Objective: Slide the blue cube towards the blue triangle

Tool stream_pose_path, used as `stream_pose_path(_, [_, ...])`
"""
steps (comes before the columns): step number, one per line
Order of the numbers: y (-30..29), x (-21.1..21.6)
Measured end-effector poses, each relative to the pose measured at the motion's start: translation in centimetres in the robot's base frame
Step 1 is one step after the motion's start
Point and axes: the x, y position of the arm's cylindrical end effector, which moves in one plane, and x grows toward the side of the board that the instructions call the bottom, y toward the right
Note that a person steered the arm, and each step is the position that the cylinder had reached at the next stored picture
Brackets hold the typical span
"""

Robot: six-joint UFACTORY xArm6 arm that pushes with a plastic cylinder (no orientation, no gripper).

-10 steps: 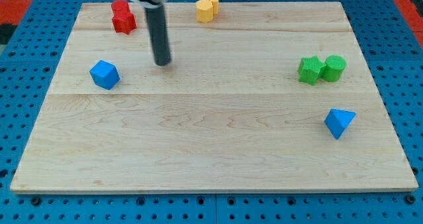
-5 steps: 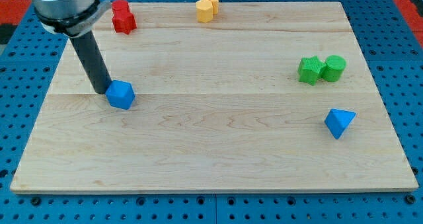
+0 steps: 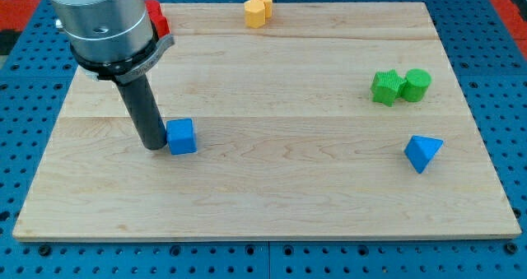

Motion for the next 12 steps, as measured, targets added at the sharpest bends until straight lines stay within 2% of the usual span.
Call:
stream_pose_path(4, [1.5, -0.7])
stream_pose_path(12, [27.0, -0.6])
